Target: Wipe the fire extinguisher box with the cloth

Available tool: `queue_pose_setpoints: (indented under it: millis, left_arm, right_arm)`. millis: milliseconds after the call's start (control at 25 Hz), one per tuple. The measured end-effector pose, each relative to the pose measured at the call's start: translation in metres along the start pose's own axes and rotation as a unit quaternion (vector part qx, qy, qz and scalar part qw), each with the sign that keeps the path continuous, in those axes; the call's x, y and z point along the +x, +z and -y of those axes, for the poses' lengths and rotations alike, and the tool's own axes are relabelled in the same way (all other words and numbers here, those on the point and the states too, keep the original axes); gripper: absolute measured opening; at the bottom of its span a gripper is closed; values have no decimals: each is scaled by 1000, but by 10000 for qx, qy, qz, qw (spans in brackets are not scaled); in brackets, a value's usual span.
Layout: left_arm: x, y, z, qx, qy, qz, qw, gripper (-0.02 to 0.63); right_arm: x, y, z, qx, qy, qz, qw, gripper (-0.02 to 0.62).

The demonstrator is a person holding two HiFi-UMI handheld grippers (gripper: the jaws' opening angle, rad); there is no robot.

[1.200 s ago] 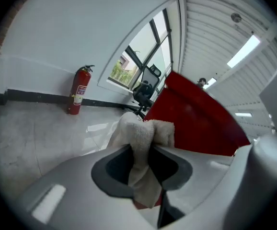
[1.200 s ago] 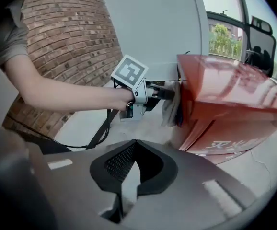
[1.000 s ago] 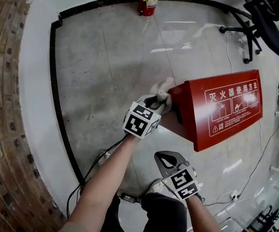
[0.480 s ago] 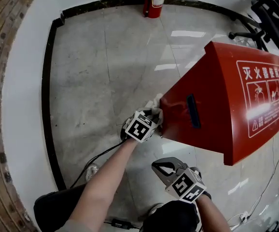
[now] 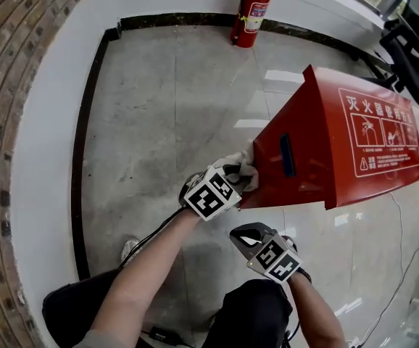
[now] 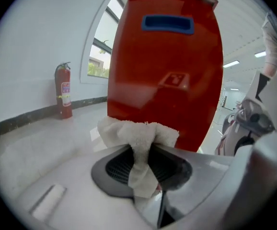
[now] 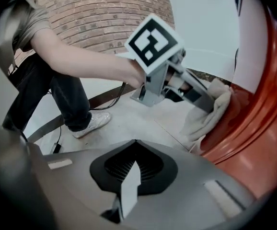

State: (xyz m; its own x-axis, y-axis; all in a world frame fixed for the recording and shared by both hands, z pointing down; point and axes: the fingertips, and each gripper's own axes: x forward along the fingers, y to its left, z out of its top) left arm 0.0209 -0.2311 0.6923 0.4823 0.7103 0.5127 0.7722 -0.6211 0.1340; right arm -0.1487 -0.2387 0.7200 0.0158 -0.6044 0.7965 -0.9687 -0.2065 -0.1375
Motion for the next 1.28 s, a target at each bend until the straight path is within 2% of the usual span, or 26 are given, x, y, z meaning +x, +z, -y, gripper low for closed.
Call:
queue_pose_setpoints:
  millis: [160, 320, 480, 640, 760, 960, 1280]
  left_arm:
    - [-41, 72, 0, 469, 121, 437, 9979, 95]
    - [-83, 142, 10, 881, 273, 857, 9920, 95]
    - [-115, 188, 27, 1260, 412, 1136, 9846, 95]
    - [-141, 217, 59, 1647, 265, 1416, 9758, 95]
    - [-143, 214, 76, 1817, 155, 1367, 9737, 95]
    - [-125, 177, 100, 1673, -318, 991, 9804, 92]
    - [-63, 67, 92, 896, -592, 191, 9940, 92]
  right_arm:
    - [-9, 14, -2, -74, 52, 104, 9999, 25]
    - [-20, 31, -4, -136, 44, 299, 9995, 25]
    - [-27, 42, -11, -319, 105, 408, 9986, 25]
    - [-34, 40, -16, -380, 147, 435, 9982, 25]
    - [-37, 37, -17, -324, 129, 502, 9981, 25]
    - [-34, 17, -11, -94, 65, 544, 9985, 25]
    - [-25, -19, -11, 343, -64, 474, 9983, 25]
